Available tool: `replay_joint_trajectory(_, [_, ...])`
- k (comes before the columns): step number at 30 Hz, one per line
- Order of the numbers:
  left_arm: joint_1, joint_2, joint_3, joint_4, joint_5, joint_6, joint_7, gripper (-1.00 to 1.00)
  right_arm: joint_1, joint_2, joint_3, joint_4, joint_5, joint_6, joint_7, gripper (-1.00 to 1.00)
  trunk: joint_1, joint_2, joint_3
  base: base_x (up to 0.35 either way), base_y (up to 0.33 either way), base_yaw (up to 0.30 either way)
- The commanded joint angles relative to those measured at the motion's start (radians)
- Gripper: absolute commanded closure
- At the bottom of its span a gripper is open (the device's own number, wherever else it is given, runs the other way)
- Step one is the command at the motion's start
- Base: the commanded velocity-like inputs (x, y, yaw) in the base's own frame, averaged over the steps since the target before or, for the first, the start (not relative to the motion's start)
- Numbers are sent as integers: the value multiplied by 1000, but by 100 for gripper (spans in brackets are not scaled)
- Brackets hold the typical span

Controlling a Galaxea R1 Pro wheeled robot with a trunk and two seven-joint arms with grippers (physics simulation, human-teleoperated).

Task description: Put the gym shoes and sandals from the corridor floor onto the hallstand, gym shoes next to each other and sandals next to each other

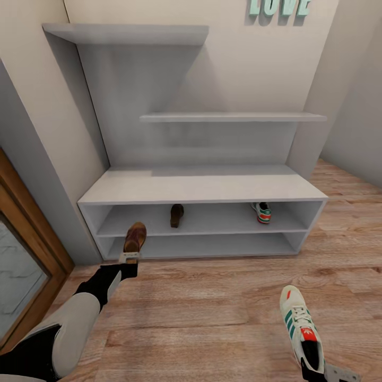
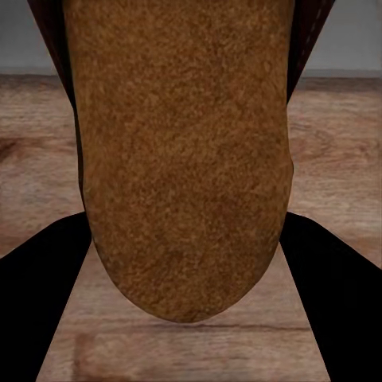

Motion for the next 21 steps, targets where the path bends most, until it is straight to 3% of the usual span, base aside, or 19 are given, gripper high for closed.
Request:
replay_joint_trajectory(1, [-2,-1,6,-2,-10,5,-11,100,-1,0,-12,1,10,-3,1,100,4,-7,-4,0,0,0])
replay_joint_trajectory(21, [-7,0,5,-3,-12,7,-17,100,-1,0,-18,2,9,12,3,100,80,-147,-93,0,0,0])
